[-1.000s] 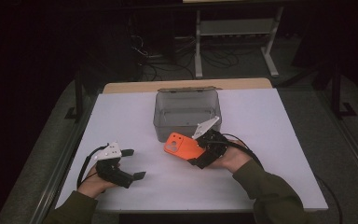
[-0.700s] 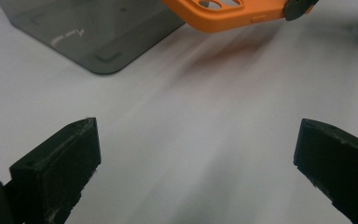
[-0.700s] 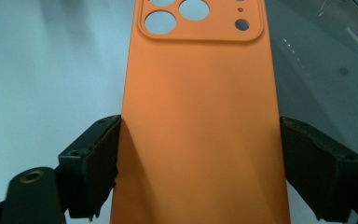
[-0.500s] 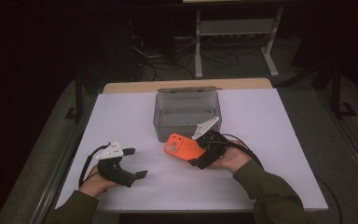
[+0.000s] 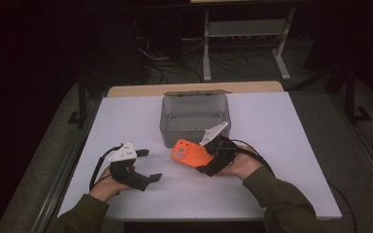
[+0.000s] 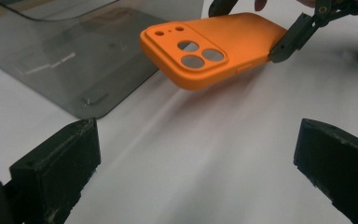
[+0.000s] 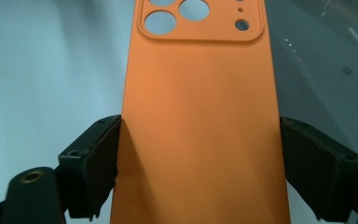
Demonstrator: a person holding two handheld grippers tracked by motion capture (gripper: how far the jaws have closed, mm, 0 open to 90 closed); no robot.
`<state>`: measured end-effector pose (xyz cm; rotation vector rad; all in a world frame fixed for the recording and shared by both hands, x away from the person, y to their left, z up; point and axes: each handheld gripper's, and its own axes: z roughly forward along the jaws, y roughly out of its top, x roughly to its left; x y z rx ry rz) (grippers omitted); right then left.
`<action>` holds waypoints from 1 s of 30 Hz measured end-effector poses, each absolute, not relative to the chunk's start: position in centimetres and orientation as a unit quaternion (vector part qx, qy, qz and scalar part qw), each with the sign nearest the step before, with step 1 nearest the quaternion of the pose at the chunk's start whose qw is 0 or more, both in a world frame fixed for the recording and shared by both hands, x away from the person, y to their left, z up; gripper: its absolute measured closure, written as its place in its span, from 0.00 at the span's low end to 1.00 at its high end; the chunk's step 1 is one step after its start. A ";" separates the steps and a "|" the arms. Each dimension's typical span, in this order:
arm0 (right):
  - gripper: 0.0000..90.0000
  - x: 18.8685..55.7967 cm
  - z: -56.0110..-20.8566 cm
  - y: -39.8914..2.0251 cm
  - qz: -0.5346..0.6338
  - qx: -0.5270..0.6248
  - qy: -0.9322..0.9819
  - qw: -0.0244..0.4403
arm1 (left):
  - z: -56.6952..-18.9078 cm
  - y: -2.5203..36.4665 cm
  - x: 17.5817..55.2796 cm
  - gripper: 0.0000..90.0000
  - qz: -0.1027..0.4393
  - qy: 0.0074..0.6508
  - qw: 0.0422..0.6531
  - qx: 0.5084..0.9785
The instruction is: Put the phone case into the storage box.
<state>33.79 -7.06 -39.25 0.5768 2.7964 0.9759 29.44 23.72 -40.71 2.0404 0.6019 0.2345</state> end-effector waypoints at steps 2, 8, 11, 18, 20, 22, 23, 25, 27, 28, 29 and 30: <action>0.18 33.8 -39.3 -7.1 0.323 0.191 0.925 0.062 | -40.7 23.4 29.5 0.00 0.096 0.244 0.480 0.838; 0.17 33.8 -39.2 -7.2 0.323 0.191 0.925 0.063 | -40.6 22.3 29.8 0.00 0.084 0.235 0.479 0.842; 0.18 33.8 -39.2 -7.2 0.323 0.192 0.925 0.063 | -40.5 21.9 29.9 0.00 0.087 0.230 0.477 0.844; 0.18 33.8 -39.2 -7.2 0.323 0.191 0.925 0.063 | -40.2 21.2 30.2 0.00 0.085 0.224 0.479 0.845; 0.18 33.8 -39.2 -7.2 0.323 0.191 0.925 0.063 | -40.2 21.0 30.4 0.00 0.087 0.221 0.478 0.845; 0.18 33.8 -39.2 -7.2 0.323 0.191 0.925 0.063 | -40.1 20.7 30.5 0.00 0.090 0.218 0.479 0.846; 0.18 33.8 -39.1 -7.2 0.323 0.192 0.925 0.063 | -40.0 20.5 30.6 0.00 0.091 0.217 0.480 0.845; 0.18 33.8 -39.1 -7.3 0.323 0.193 0.924 0.063 | -39.9 20.1 30.7 0.00 0.093 0.214 0.482 0.844; 0.18 33.8 -39.1 -7.3 0.323 0.193 0.925 0.063 | -39.8 19.9 30.8 0.00 0.095 0.211 0.482 0.845; 0.17 33.8 -39.1 -7.3 0.323 0.193 0.924 0.063 | -39.8 19.7 30.9 0.00 0.095 0.209 0.482 0.845; 0.18 33.8 -39.1 -7.3 0.323 0.193 0.924 0.063 | -39.8 19.5 31.0 0.00 0.095 0.209 0.483 0.845; 0.18 33.8 -39.1 -7.3 0.323 0.193 0.925 0.063 | -39.7 19.4 31.1 0.00 0.095 0.209 0.484 0.845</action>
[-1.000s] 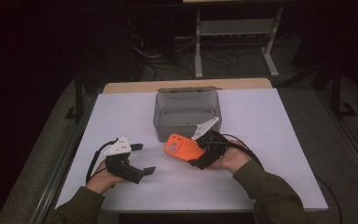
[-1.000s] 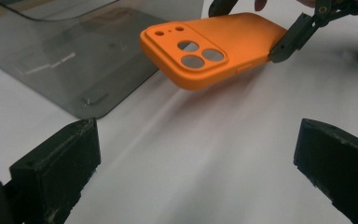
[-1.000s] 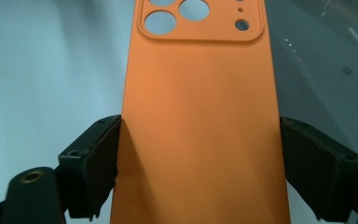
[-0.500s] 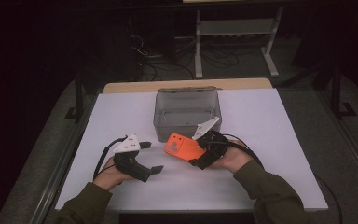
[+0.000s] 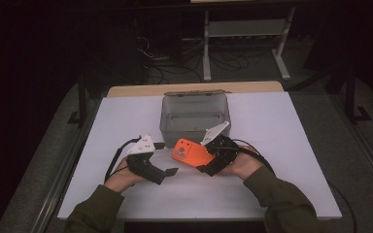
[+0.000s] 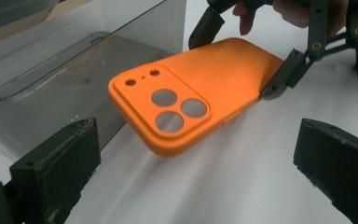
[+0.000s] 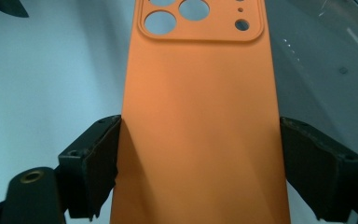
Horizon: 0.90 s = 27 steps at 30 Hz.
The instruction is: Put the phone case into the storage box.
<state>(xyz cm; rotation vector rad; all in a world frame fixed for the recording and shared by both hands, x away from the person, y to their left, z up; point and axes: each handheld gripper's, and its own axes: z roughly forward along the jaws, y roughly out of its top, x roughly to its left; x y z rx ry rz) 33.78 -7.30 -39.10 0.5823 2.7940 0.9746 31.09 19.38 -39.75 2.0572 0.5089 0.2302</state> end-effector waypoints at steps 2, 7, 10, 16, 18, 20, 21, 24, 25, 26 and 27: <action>0.18 33.8 -39.1 -7.3 0.322 0.193 0.925 0.063 | -39.8 19.1 31.2 0.00 0.094 0.208 0.484 0.845; 0.18 33.8 -39.1 -7.3 0.323 0.194 0.924 0.062 | -39.9 18.6 31.6 0.00 0.095 0.205 0.483 0.846; 0.17 33.8 -39.1 -7.3 0.321 0.193 0.925 0.063 | -39.9 18.3 31.8 0.00 0.095 0.205 0.484 0.845; 0.18 33.8 -39.2 -7.3 0.319 0.191 0.926 0.064 | -39.6 17.4 32.2 0.00 0.098 0.198 0.487 0.845; 0.18 33.8 -39.2 -7.3 0.318 0.191 0.926 0.064 | -39.6 17.1 32.3 0.00 0.096 0.197 0.490 0.844; 0.18 33.8 -39.2 -7.3 0.318 0.190 0.927 0.065 | -39.7 16.9 32.5 0.00 0.097 0.196 0.490 0.844; 0.18 33.8 -39.2 -7.3 0.319 0.190 0.926 0.064 | -39.7 16.7 32.5 0.00 0.095 0.197 0.492 0.843; 0.18 33.8 -39.3 -7.3 0.318 0.190 0.927 0.062 | -39.9 16.5 32.6 0.00 0.099 0.194 0.494 0.842; 0.18 33.8 -39.3 -7.3 0.318 0.190 0.927 0.063 | -40.0 16.4 32.6 0.00 0.098 0.194 0.493 0.843; 0.18 33.8 -39.3 -7.3 0.317 0.191 0.927 0.063 | -40.0 16.4 32.7 0.00 0.098 0.192 0.491 0.844; 0.18 33.8 -39.3 -7.3 0.318 0.191 0.927 0.063 | -40.1 16.3 32.7 0.00 0.100 0.190 0.490 0.845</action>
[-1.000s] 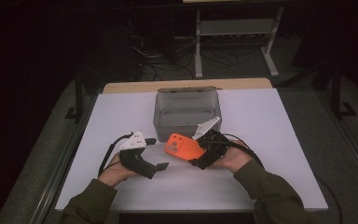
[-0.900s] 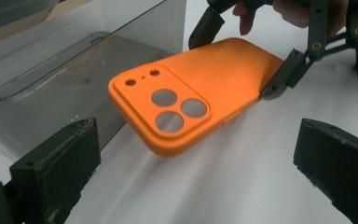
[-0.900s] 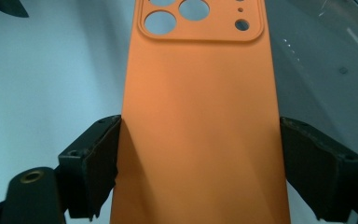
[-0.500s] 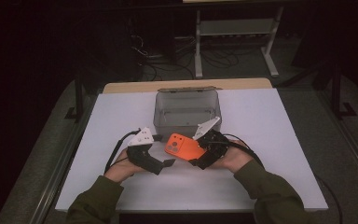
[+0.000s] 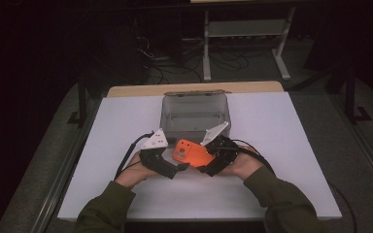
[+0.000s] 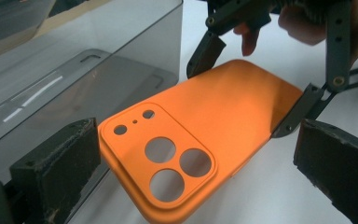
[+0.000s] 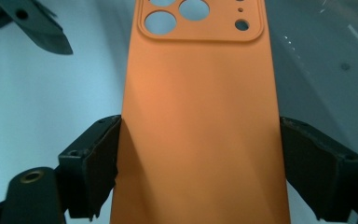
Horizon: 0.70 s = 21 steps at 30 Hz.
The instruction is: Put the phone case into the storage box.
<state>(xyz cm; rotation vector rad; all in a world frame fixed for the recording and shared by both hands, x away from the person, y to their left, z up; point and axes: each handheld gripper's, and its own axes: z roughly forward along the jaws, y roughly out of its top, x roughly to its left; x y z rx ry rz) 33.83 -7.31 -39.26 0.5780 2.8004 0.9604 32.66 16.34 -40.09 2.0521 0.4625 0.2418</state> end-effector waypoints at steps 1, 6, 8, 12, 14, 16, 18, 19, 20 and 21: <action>0.18 33.8 -39.3 -7.3 0.318 0.191 0.927 0.064 | -40.1 16.3 32.7 0.00 0.099 0.190 0.489 0.846; 0.17 33.8 -39.2 -7.4 0.318 0.192 0.926 0.064 | -40.2 16.2 32.5 0.00 0.108 0.178 0.483 0.851; 0.17 33.8 -39.2 -7.4 0.318 0.192 0.926 0.063 | -40.2 16.2 32.4 0.00 0.114 0.173 0.481 0.852; 0.17 33.8 -39.2 -7.4 0.318 0.192 0.926 0.063 | -40.2 16.1 32.3 0.00 0.124 0.164 0.477 0.855; 0.17 33.8 -39.3 -7.4 0.317 0.191 0.927 0.063 | -40.2 16.1 32.2 0.00 0.128 0.161 0.475 0.856; 0.17 33.8 -39.3 -7.4 0.316 0.191 0.927 0.063 | -40.2 16.0 32.1 0.00 0.138 0.153 0.471 0.858; 0.17 33.9 -39.3 -7.4 0.317 0.191 0.927 0.064 | -40.2 16.0 32.1 0.00 0.140 0.151 0.470 0.858; 0.17 33.9 -39.3 -7.4 0.316 0.191 0.927 0.063 | -40.2 16.0 32.1 0.00 0.143 0.150 0.469 0.859; 0.17 33.9 -39.3 -7.4 0.317 0.191 0.927 0.063 | -40.2 16.0 32.0 0.00 0.143 0.149 0.468 0.859; 0.17 33.9 -39.3 -7.4 0.317 0.191 0.927 0.063 | -40.2 16.0 32.0 0.00 0.144 0.148 0.468 0.860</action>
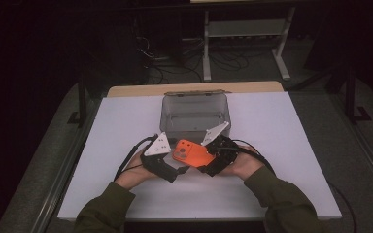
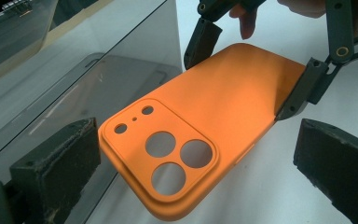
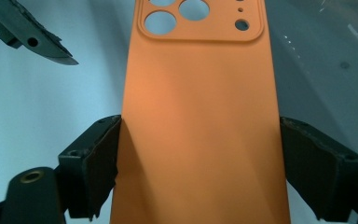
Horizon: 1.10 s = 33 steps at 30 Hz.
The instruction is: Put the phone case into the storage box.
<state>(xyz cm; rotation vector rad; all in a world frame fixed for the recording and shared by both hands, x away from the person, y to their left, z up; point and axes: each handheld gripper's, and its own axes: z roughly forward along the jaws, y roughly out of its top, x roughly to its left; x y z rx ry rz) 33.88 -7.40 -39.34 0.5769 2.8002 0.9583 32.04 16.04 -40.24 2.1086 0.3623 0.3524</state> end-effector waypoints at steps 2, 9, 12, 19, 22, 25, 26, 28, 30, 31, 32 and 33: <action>0.17 33.9 -39.3 -7.4 0.316 0.191 0.927 0.063 | -40.2 16.0 32.0 0.00 0.145 0.146 0.466 0.860; 0.17 33.9 -39.3 -7.4 0.318 0.191 0.927 0.064 | -40.3 15.9 31.8 0.00 0.165 0.131 0.457 0.864; 0.17 33.9 -39.3 -7.4 0.317 0.191 0.927 0.064 | -40.3 15.9 31.7 0.00 0.173 0.126 0.454 0.865; 0.17 33.9 -39.3 -7.5 0.316 0.191 0.927 0.064 | -40.3 15.8 31.5 0.00 0.185 0.116 0.448 0.867; 0.17 33.9 -39.3 -7.5 0.317 0.192 0.926 0.065 | -40.3 15.7 31.4 0.00 0.189 0.113 0.446 0.868; 0.17 33.9 -39.3 -7.5 0.318 0.193 0.926 0.065 | -40.3 15.6 31.3 0.00 0.198 0.105 0.440 0.870; 0.18 33.9 -39.3 -7.5 0.318 0.193 0.926 0.065 | -40.3 15.6 31.3 0.00 0.199 0.104 0.438 0.870; 0.17 33.9 -39.3 -7.5 0.318 0.193 0.926 0.065 | -40.4 15.6 31.2 0.00 0.201 0.100 0.436 0.872; 0.17 34.0 -39.3 -7.5 0.318 0.192 0.926 0.066 | -40.4 15.5 31.2 0.00 0.206 0.096 0.432 0.873; 0.17 34.0 -39.3 -7.5 0.318 0.193 0.926 0.066 | -40.4 15.5 31.2 0.00 0.208 0.094 0.431 0.873; 0.17 34.0 -39.3 -7.5 0.318 0.193 0.926 0.065 | -40.4 15.5 31.2 0.00 0.209 0.093 0.429 0.874; 0.17 34.0 -39.3 -7.5 0.318 0.193 0.926 0.066 | -40.4 15.4 31.1 0.00 0.213 0.091 0.426 0.874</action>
